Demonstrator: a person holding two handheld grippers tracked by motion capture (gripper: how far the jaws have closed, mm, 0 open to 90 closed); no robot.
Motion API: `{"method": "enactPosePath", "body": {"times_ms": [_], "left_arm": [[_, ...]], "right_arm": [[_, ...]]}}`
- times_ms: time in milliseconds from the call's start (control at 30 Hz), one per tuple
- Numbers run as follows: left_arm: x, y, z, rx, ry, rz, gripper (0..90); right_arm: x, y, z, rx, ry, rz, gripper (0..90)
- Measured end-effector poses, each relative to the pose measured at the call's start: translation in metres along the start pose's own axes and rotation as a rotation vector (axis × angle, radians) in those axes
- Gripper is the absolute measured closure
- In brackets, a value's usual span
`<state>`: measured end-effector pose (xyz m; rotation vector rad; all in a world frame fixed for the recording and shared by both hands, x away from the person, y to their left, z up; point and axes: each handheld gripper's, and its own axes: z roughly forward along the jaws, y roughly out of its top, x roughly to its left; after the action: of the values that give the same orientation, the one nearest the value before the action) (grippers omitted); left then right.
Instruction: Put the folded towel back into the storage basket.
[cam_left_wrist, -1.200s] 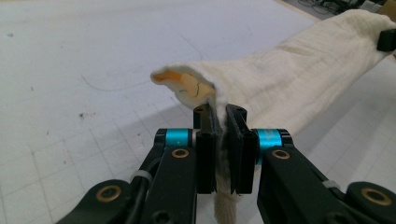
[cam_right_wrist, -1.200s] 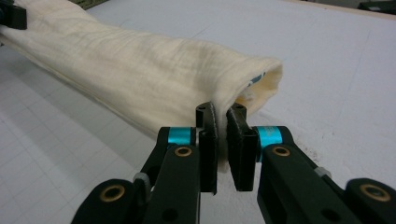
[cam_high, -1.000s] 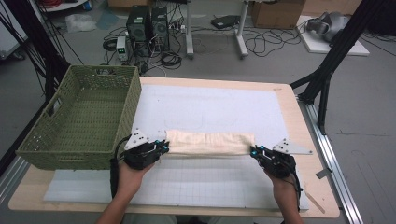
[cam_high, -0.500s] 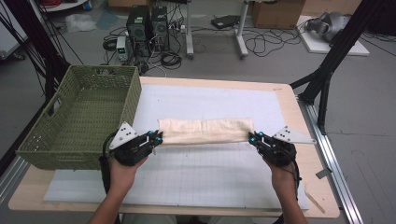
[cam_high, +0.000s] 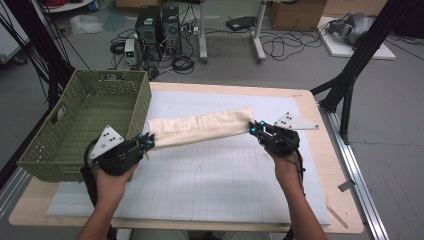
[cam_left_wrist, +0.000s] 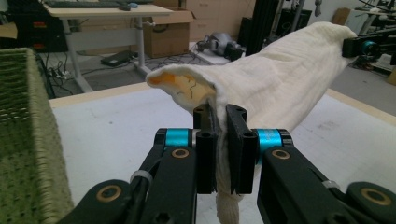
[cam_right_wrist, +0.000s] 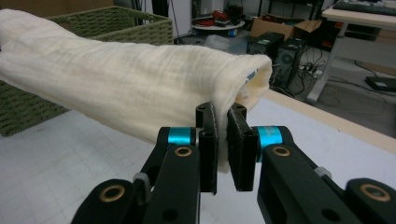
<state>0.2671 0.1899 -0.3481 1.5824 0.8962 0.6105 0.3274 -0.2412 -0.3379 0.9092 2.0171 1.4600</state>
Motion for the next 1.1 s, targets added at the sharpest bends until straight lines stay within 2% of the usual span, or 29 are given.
{"method": "enactPosePath", "body": {"times_ms": [533, 1100], "left_arm": [[0.028, 0.01, -0.04, -0.026, 0.085, 0.006, 82.8], [0.053, 0.014, -0.076, -0.044, 0.175, 0.005, 82.7]], "right_arm": [[0.018, 0.035, 0.056, -0.011, 0.085, -0.048, 84.0], [0.042, 0.067, 0.116, 0.002, 0.144, -0.092, 84.0]]}}
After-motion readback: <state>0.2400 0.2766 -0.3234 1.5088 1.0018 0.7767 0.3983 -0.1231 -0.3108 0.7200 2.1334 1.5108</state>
